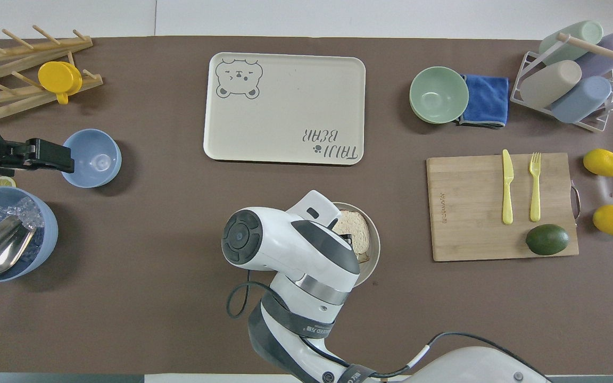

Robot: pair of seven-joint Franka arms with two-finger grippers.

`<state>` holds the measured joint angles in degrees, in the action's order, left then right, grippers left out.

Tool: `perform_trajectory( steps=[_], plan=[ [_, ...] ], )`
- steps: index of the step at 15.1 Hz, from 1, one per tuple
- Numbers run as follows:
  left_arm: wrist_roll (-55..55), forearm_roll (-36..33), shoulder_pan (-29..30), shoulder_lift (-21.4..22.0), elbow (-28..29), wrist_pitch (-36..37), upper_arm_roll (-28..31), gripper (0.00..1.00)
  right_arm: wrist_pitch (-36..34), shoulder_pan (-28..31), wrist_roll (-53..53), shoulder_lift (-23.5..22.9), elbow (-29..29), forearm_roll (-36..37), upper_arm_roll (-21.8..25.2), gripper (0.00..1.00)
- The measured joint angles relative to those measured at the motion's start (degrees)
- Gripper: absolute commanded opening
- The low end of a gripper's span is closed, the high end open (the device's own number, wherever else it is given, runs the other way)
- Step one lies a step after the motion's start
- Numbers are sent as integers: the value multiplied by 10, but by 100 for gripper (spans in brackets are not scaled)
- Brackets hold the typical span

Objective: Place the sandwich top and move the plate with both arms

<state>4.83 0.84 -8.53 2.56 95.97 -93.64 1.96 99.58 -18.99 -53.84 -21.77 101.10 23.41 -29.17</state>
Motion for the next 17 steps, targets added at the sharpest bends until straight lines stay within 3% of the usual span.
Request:
perform_trajectory(
  steps=[2,7,12,15,17],
  plan=[
    [0,0,0,0,0,0,0,100,18,1,0,2,2,-15,0,100],
    [0,0,0,0,0,0,0,100,42,4,-11,11,-9,-62,0,100],
    [0,0,0,0,0,0,0,100,19,64,15,81,-62,-129,7,100],
    [0,0,0,0,0,0,0,100,-40,98,77,118,-104,-166,52,100],
    [0,0,0,0,0,0,0,100,-84,103,123,146,-124,-195,121,100]
  ],
)
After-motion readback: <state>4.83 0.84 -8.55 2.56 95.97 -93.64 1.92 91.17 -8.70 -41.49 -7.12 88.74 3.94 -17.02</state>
